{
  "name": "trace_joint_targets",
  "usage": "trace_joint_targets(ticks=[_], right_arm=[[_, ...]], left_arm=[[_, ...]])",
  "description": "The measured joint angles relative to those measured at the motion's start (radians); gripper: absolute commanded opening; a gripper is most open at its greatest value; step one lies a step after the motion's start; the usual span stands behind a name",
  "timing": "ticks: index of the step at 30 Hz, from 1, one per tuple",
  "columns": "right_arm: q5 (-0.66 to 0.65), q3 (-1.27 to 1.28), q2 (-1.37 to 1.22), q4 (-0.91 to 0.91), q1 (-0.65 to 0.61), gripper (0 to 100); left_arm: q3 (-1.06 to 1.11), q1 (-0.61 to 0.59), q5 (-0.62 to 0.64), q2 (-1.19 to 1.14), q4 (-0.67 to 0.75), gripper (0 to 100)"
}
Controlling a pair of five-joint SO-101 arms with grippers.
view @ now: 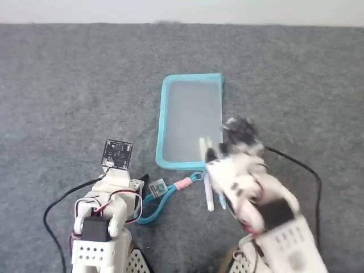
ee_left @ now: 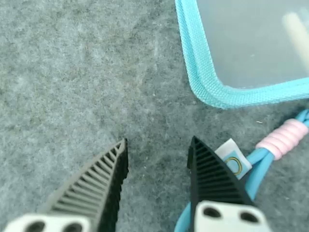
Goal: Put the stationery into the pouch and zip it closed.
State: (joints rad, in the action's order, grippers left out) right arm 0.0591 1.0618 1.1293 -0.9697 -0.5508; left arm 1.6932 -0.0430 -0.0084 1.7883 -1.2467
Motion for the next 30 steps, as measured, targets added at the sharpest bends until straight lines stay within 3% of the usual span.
trace_joint_targets(ticks=[4,8,12,15,23,30], right_arm=[[0.114,-0.098,-0.293,0.048,-0.075,9.7],[0.269,-0.173,-0.534,0.080,-0.121,18.2],[0.457,-0.198,-0.681,0.080,-0.172,26.4],[0.555,-0.203,-0.746,0.080,-0.198,24.7],[0.577,-0.239,-0.842,0.069,-0.206,21.4],[0.577,-0.275,-0.930,0.069,-0.285,21.3]], left_arm=[[0.000,0.000,0.000,0.000,0.000,19],[0.000,0.000,0.000,0.000,0.000,19],[0.000,0.000,0.000,0.000,0.000,19],[0.000,0.000,0.000,0.000,0.000,19],[0.000,0.000,0.000,0.000,0.000,19],[0.000,0.000,0.000,0.000,0.000,19]])
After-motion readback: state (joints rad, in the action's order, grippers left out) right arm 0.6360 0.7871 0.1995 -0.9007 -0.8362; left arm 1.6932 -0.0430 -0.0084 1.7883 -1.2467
